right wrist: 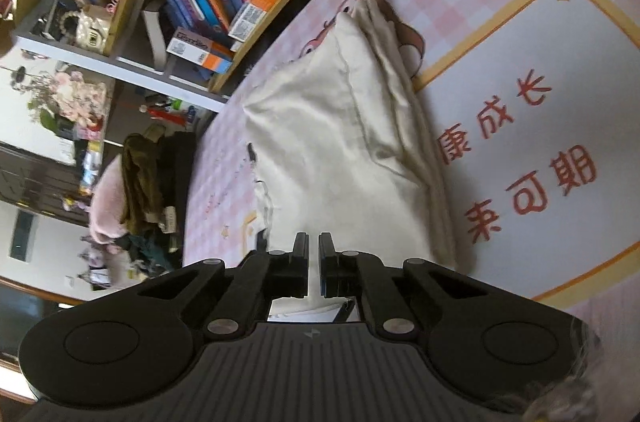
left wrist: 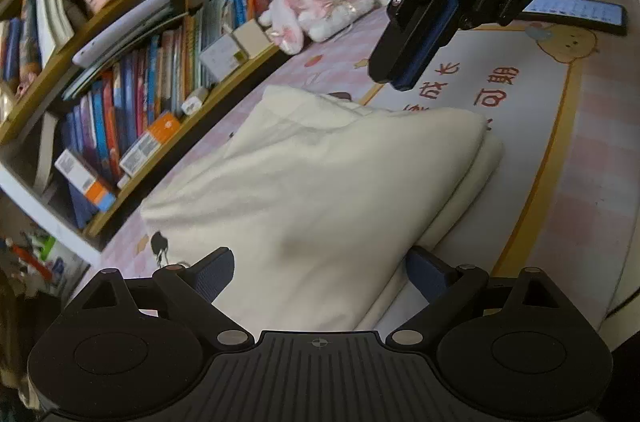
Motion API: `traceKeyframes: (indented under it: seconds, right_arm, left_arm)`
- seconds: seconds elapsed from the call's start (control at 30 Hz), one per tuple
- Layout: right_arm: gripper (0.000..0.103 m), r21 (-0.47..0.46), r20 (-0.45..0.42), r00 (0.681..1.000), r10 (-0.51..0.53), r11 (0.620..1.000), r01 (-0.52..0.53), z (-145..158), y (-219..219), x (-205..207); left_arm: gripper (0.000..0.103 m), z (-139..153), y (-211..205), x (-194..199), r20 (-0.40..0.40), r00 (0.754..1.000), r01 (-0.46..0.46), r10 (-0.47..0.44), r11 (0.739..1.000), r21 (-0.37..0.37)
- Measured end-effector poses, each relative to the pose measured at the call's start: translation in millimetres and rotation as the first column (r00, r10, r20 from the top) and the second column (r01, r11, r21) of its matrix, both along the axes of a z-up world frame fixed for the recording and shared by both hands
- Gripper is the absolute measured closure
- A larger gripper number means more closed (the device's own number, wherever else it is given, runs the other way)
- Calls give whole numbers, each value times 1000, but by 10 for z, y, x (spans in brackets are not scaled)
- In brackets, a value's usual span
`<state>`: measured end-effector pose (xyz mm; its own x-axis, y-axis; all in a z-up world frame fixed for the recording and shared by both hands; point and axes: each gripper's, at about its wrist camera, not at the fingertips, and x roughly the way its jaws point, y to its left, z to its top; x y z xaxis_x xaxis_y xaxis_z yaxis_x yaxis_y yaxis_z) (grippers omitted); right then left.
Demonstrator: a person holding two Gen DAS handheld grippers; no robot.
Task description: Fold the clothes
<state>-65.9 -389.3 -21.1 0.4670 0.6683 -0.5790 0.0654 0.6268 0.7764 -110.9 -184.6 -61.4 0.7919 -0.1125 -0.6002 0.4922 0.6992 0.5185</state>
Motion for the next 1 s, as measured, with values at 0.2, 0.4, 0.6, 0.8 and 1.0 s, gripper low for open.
traceKeyframes:
  seconds: [0.2, 0.4, 0.6, 0.8, 1.0]
  right_arm:
    - [57, -134, -55, 997, -59, 990, 51, -111, -140, -68]
    - [62, -174, -107, 992, -66, 984, 46, -284, -84, -61]
    - [91, -104, -57, 996, -66, 993, 59, -162, -46, -47]
    - [92, -53, 6, 999, -53, 997, 53, 34, 17, -17]
    - [92, -112, 6, 999, -40, 993, 40, 11, 47, -14]
  left_arm:
    - [8, 24, 68, -53, -4, 1000, 26, -26, 999, -29]
    - [8, 38, 78, -125, -17, 996, 83, -84, 995, -47]
    - [8, -26, 16, -123, -17, 993, 118, -118, 993, 17]
    - [46, -112, 62, -57, 37, 996, 74, -81, 987, 144]
    - [70, -109, 175, -6, 20, 997, 66, -69, 989, 136]
